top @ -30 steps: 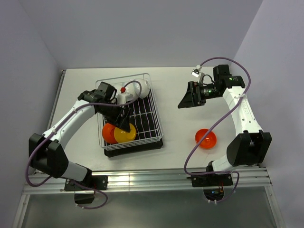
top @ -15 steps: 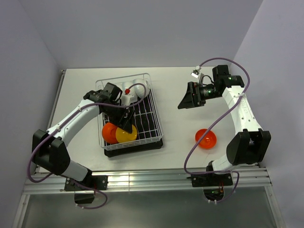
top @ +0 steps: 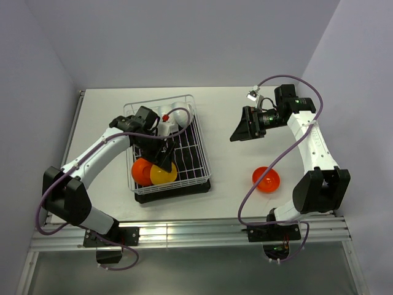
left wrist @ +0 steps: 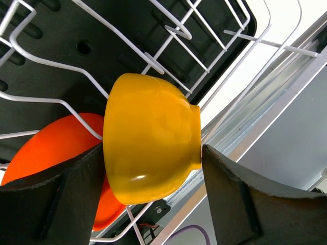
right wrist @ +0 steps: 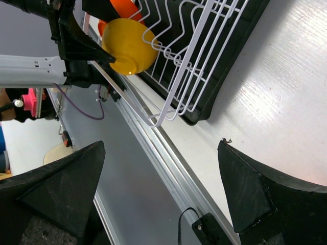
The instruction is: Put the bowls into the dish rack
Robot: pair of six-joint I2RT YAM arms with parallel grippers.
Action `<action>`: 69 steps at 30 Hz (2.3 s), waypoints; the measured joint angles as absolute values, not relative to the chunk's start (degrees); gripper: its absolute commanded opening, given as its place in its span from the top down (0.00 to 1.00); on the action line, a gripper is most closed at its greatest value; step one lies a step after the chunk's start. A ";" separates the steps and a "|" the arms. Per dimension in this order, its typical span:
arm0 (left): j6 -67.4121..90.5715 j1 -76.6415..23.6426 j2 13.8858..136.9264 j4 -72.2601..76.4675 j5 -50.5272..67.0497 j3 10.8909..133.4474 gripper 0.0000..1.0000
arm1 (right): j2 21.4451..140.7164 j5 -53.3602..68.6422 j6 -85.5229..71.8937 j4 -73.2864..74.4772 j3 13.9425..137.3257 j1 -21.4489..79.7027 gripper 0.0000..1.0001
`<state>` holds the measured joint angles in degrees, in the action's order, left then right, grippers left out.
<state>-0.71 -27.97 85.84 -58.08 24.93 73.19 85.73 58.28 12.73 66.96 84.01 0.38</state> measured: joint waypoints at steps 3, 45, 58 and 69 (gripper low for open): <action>-0.54 -28.08 85.84 -58.08 24.71 73.67 0.06 | 85.73 58.24 12.75 66.98 84.01 0.38 0.02; -4.03 -28.05 80.25 -57.76 17.10 77.49 0.01 | 84.75 53.49 16.21 67.68 83.24 0.38 0.01; -5.48 -28.08 74.52 -51.27 22.98 77.49 0.01 | 81.76 44.93 23.77 71.35 77.56 -3.03 0.08; -7.90 -28.10 73.08 -45.60 24.67 77.45 0.00 | 83.90 29.23 32.71 70.02 70.87 -18.81 0.23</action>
<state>-7.90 -28.10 73.08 -45.60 24.67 77.45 83.90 29.23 32.71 70.02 70.87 -18.81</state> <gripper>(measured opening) 0.995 0.802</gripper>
